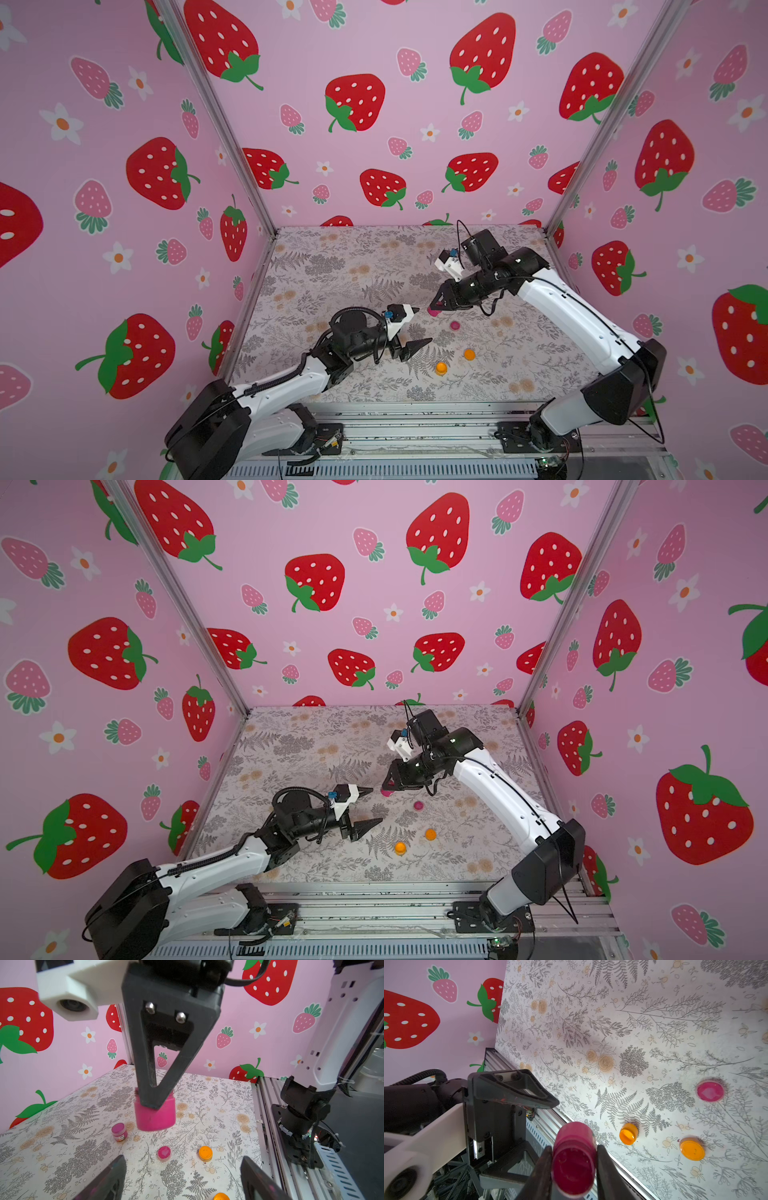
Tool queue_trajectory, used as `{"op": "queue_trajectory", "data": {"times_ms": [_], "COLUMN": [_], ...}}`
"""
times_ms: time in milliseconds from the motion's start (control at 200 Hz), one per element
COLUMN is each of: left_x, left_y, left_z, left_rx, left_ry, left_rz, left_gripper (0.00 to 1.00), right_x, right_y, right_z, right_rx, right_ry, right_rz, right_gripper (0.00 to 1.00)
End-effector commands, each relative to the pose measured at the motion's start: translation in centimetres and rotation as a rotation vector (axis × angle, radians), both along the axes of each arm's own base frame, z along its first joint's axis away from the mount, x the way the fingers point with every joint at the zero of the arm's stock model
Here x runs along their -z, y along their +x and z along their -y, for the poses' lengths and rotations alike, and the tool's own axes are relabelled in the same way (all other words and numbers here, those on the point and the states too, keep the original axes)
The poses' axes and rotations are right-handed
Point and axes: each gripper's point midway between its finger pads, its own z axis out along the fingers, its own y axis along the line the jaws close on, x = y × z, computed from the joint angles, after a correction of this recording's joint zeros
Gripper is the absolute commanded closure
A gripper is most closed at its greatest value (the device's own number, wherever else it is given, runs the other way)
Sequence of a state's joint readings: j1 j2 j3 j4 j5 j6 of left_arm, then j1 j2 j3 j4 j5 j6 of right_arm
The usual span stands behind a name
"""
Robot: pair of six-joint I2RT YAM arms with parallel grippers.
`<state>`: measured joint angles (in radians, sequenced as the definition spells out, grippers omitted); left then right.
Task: Close the paint jar lid
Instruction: Pick up the paint jar from the center of the board.
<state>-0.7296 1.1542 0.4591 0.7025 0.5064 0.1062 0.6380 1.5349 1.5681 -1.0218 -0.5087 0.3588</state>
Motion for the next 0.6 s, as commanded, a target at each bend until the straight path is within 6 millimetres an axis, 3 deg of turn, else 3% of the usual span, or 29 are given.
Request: {"op": "queue_trajectory", "data": {"times_ms": [0, 380, 595], "left_x": [-2.9, -3.1, -3.1], "left_y": [0.0, 0.3, 0.4], "left_z": [0.4, 0.2, 0.2], "left_rx": [0.017, -0.007, -0.017], "left_ry": [-0.049, -0.053, -0.055], "left_rz": [0.088, 0.087, 0.08], "left_gripper": [0.19, 0.35, 0.36], "right_x": [-0.2, 0.4, 1.0], "right_y": [-0.9, -1.6, -1.8], "right_z": [-0.8, -2.0, -2.1], "right_rx": [-0.027, -0.042, -0.045], "right_ry": [0.019, 0.03, 0.02], "right_rz": [-0.042, -0.056, -0.059], "right_gripper": [0.67, 0.67, 0.67]}}
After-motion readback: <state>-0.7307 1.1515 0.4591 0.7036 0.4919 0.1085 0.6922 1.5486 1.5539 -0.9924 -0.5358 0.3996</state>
